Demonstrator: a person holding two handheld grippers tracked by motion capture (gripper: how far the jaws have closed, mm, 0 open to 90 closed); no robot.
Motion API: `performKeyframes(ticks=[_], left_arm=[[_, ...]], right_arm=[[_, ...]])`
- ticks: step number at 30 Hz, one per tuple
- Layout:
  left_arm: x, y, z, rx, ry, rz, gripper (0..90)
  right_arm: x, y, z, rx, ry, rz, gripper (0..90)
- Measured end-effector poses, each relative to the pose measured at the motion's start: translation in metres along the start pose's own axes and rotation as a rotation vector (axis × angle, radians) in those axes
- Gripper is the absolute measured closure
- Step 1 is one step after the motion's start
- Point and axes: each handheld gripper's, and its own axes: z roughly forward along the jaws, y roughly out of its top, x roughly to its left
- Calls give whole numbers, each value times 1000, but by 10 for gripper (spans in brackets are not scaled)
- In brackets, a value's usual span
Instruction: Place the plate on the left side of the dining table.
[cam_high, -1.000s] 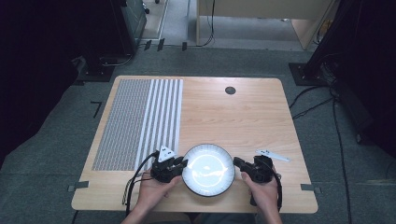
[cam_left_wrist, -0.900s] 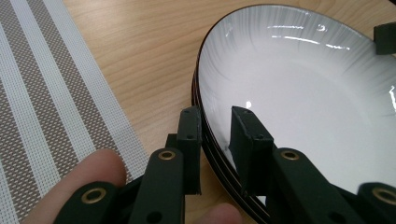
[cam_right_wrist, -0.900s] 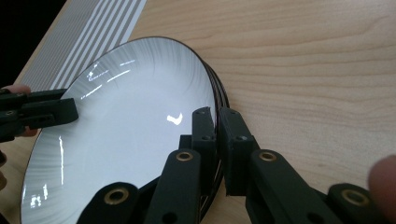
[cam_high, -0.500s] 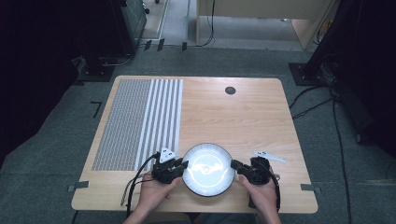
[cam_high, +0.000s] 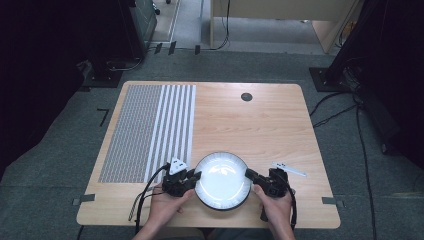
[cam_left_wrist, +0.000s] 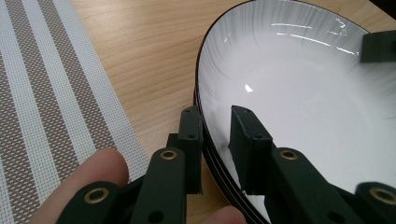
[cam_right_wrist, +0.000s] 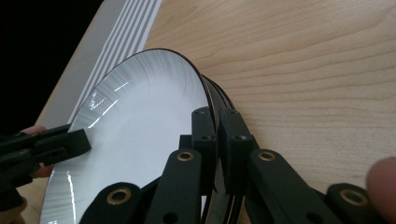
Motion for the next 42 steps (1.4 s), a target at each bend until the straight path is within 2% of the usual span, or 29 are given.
performKeyframes(ticks=[1, 2, 3, 5, 9, 12, 16, 22, 31, 37, 42], left_arm=[[-1, 0, 0, 1, 5, 18, 725], [-2, 0, 0, -2, 13, 32, 725], [-3, 0, 0, -9, 25, 44, 707], [-2, 1, -2, -19, 28, 34, 694], [2, 2, -3, -16, 7, 22, 697], [2, 2, -4, -16, 7, 12, 698], [2, 2, -5, -20, 14, 5, 712], [6, 3, -11, -37, 24, -32, 732], [10, 7, -22, -22, 32, -74, 743], [20, 14, -34, -36, 39, -91, 746], [32, 26, -47, -68, 54, -110, 756]], right_arm=[[-3, 0, 0, -2, 26, 39, 860], [-3, 0, 0, -2, 26, 39, 860], [-5, 0, 1, 5, 41, 66, 858], [-12, -3, 5, 38, 98, 170, 856], [-11, -5, 7, 37, 91, 168, 857], [-13, -4, 7, 38, 114, 207, 855], [-11, -5, 6, 28, 103, 198, 854], [-2, -5, 6, 19, 102, 184, 854], [11, 0, 7, 17, 90, 155, 854], [27, 9, 11, 24, 94, 142, 854], [46, 22, 18, 19, 106, 118, 854]])
